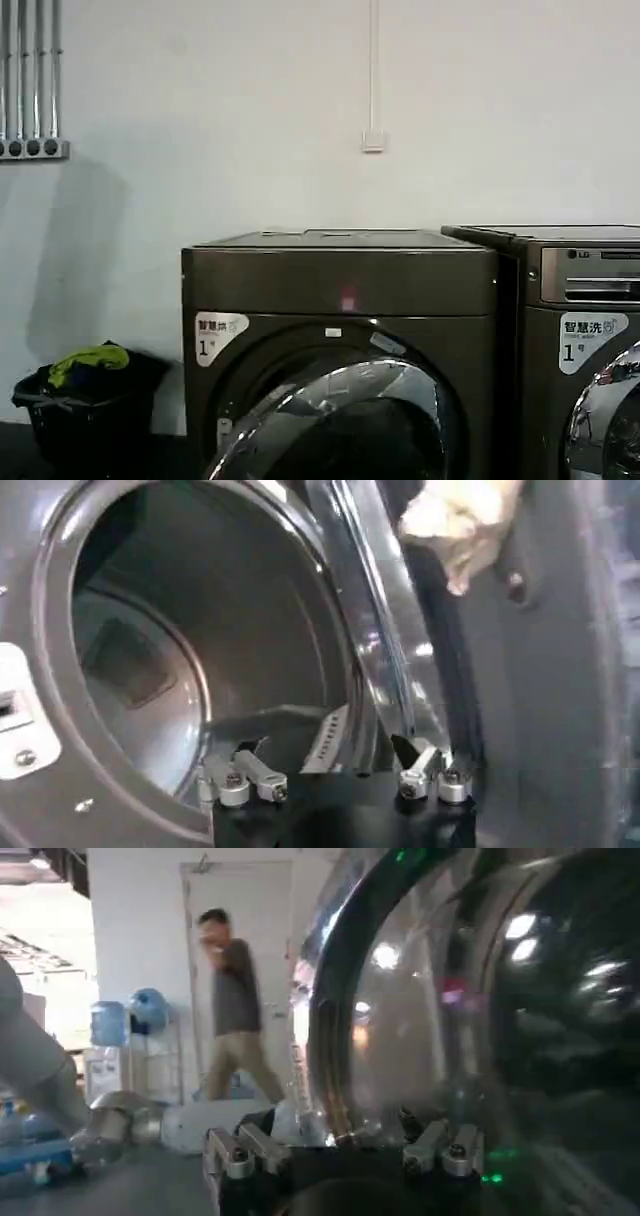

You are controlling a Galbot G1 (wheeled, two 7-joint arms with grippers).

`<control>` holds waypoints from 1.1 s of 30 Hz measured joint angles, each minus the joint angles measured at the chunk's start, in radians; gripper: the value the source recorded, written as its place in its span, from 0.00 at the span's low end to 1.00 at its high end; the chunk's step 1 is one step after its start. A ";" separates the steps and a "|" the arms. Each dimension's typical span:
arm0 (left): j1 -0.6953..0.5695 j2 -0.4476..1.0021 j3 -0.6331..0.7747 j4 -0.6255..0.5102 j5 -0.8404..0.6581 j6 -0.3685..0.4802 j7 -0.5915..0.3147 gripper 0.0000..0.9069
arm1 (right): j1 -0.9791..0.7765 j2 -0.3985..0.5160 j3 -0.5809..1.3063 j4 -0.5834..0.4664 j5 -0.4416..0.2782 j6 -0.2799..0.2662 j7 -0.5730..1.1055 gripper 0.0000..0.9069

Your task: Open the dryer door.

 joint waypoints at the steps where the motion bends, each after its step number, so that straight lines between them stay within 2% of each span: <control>1: -0.001 -0.001 0.002 0.001 0.000 0.000 0.000 1.00 | -0.019 -0.001 0.022 0.004 0.000 0.004 0.000 1.00; 11: -0.005 -0.013 0.030 -0.027 -0.005 -0.003 0.002 1.00 | -0.244 -0.022 0.262 0.058 -0.010 0.028 0.022 1.00; 14: -0.012 -0.019 0.043 -0.033 -0.007 -0.007 0.002 1.00 | -0.304 -0.022 0.338 0.075 -0.012 0.037 0.063 1.00; 21: -0.029 -0.028 0.082 -0.034 -0.011 -0.021 0.002 1.00 | -0.405 0.000 0.496 0.122 -0.066 0.079 0.235 1.00; 27: -0.034 -0.038 0.113 -0.048 -0.015 -0.030 0.000 1.00 | -0.530 0.037 0.658 0.194 -0.165 0.034 0.403 1.00; 33: -0.044 -0.047 0.148 -0.065 -0.019 -0.037 -0.007 1.00 | -0.649 0.103 0.813 0.257 -0.240 -0.007 0.497 1.00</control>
